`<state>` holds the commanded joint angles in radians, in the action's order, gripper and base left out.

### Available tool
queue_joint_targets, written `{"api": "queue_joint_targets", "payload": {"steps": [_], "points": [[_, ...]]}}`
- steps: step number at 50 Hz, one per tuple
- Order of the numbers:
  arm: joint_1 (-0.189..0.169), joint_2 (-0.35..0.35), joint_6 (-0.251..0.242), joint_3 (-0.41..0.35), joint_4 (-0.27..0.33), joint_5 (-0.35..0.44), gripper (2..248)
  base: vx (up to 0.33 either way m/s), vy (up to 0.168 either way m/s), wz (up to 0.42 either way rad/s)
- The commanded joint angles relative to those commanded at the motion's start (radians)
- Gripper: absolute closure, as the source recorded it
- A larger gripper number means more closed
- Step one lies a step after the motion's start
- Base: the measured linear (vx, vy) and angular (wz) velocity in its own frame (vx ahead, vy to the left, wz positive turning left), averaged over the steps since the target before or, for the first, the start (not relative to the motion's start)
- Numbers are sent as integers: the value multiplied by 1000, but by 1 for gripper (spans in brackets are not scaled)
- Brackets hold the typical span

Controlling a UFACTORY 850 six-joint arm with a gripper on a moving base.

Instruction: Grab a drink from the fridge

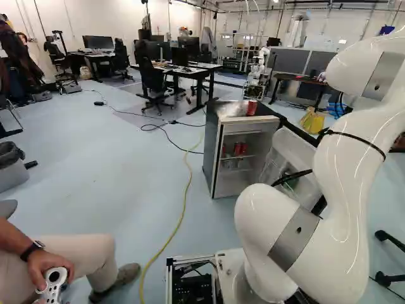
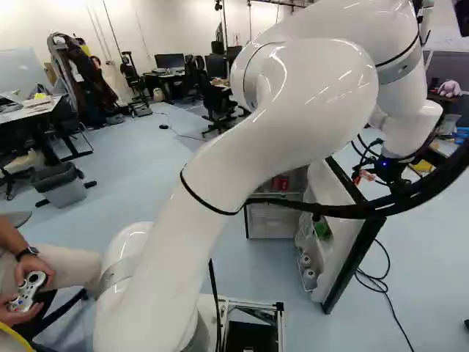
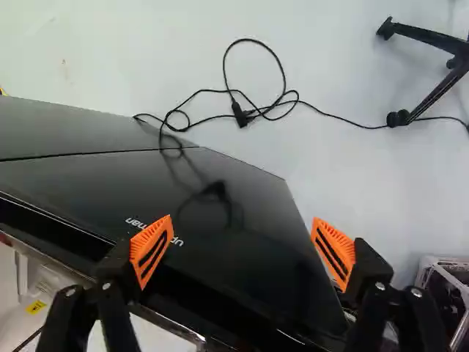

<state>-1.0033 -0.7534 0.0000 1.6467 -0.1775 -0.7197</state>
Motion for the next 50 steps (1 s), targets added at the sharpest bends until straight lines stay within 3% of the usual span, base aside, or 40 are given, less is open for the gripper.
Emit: {"api": "queue_joint_targets", "payload": {"steps": [50], "points": [[49, 86, 0, -134, 0, 0, 3, 0, 0, 0]]}}
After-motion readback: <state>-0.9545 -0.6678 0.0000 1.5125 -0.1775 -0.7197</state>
